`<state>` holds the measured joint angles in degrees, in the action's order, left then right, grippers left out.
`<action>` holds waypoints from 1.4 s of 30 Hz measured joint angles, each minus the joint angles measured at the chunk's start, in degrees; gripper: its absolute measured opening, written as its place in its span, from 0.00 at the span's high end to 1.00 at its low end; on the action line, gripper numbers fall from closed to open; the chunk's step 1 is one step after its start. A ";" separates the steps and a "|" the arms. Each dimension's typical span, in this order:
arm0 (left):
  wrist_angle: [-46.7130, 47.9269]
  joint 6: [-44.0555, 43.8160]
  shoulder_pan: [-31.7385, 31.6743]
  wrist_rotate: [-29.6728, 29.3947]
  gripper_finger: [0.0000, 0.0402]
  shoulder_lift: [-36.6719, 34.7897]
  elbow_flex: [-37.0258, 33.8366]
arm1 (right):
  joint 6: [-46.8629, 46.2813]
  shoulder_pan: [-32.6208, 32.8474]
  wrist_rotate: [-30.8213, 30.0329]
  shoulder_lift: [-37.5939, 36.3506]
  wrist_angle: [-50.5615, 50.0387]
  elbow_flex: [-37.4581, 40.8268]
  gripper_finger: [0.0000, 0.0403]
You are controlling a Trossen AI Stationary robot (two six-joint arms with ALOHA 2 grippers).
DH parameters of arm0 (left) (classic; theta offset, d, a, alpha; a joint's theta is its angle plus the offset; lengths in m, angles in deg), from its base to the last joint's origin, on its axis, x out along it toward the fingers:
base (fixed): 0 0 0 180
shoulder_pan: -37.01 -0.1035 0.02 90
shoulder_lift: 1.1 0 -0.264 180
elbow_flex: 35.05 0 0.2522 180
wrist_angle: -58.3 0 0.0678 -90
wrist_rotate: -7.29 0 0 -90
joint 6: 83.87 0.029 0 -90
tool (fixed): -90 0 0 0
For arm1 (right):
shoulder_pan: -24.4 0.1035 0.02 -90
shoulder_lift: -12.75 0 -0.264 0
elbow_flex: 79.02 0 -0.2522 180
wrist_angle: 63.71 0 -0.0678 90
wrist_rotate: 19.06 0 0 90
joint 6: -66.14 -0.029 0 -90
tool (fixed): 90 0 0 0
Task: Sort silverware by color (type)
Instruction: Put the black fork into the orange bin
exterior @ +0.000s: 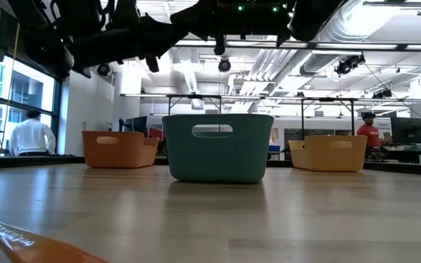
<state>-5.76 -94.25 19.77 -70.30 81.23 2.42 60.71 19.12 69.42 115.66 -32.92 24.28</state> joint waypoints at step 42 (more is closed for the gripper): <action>122.87 19.02 20.30 2.15 0.91 -19.65 17.86 | 10.13 0.98 1.15 -14.45 0.42 26.78 1.00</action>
<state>117.10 -75.23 40.06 -68.15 61.58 20.29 70.84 20.11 70.56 101.21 -32.50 51.06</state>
